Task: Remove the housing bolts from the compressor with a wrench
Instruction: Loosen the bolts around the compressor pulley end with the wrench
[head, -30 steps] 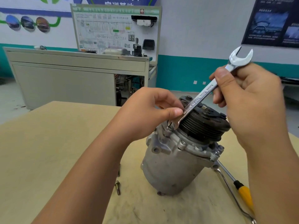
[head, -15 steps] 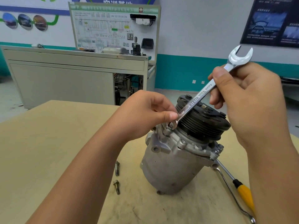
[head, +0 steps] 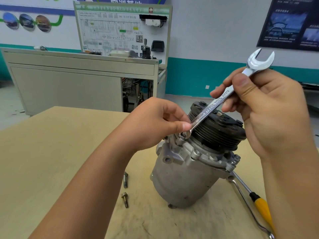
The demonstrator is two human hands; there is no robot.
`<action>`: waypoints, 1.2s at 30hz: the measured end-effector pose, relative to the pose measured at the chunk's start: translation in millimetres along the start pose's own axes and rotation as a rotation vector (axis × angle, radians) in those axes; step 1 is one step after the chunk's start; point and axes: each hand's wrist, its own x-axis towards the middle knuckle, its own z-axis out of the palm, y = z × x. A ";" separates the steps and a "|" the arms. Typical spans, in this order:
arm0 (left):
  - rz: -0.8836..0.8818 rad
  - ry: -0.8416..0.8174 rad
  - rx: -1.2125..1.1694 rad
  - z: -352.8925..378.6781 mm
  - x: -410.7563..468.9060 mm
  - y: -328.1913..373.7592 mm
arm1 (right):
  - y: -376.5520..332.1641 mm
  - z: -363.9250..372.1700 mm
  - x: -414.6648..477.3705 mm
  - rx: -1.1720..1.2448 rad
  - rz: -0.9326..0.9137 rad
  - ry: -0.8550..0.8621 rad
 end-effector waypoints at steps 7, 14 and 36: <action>0.189 0.105 -0.095 12.0 5.2 17.1 | -1.3 0.1 -0.7 -0.056 -0.009 0.041; 0.077 -0.170 -0.214 12.8 23.5 34.5 | -6.3 1.8 0.2 -0.038 0.035 0.107; 0.066 -0.104 -0.148 15.1 28.1 33.8 | -2.8 35.9 19.0 0.674 0.256 0.337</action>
